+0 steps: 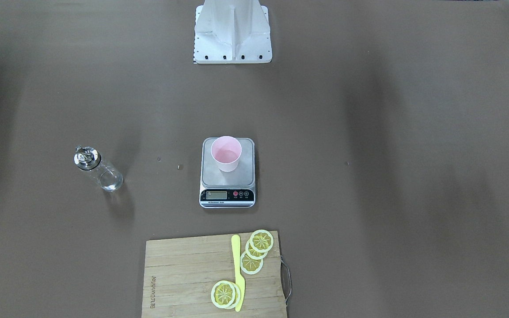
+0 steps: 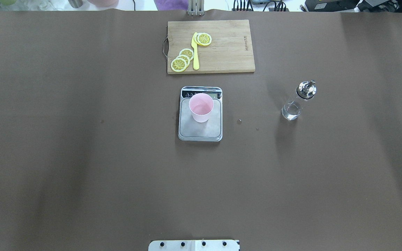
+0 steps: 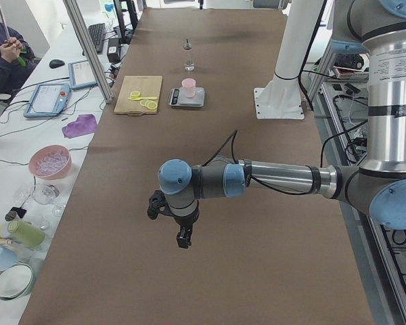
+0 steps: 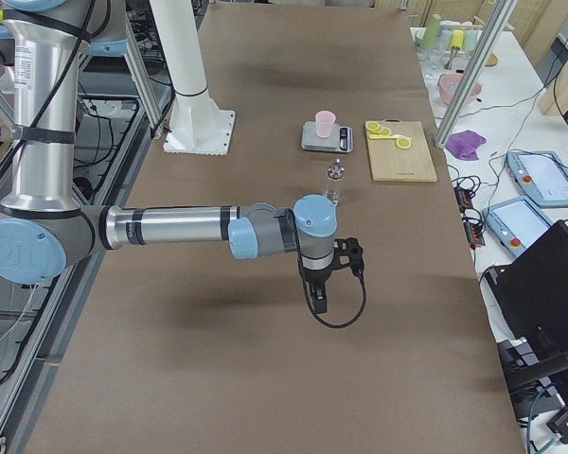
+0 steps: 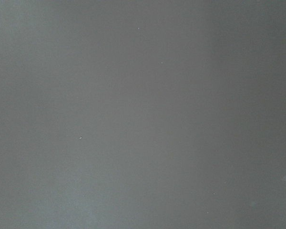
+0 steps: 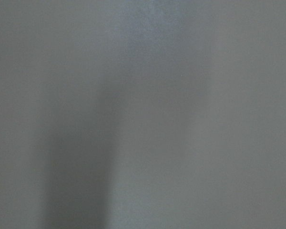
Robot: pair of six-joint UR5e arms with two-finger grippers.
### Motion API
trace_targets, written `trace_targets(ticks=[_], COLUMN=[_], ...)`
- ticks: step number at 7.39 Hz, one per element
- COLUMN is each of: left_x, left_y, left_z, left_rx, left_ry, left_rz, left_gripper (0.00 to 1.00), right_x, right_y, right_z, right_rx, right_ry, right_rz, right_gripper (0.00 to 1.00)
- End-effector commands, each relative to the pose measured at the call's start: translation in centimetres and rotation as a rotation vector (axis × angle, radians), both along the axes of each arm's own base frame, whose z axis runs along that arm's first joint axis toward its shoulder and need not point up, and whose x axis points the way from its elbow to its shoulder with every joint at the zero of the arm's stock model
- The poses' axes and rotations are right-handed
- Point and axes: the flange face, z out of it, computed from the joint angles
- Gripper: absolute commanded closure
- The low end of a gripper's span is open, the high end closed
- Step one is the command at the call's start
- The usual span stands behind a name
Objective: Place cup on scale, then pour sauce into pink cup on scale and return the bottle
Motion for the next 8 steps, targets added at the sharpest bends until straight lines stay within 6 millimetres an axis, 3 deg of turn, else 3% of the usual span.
trace_targets(ticks=[1, 8], left_x=[0.04, -0.01], left_y=[-0.09, 0.20], left_z=[0.30, 0.55], left_rx=[-0.005, -0.008], left_ry=[-0.003, -0.002], left_rz=[0.002, 0.003], left_gripper=[0.01, 0.01], right_x=[0.21, 0.18], right_y=[0.71, 1.23], right_z=[-0.46, -0.70], right_rx=[0.050, 0.051], right_ry=[-0.003, -0.012], right_rz=[0.003, 0.002], right_gripper=[0.00, 0.00])
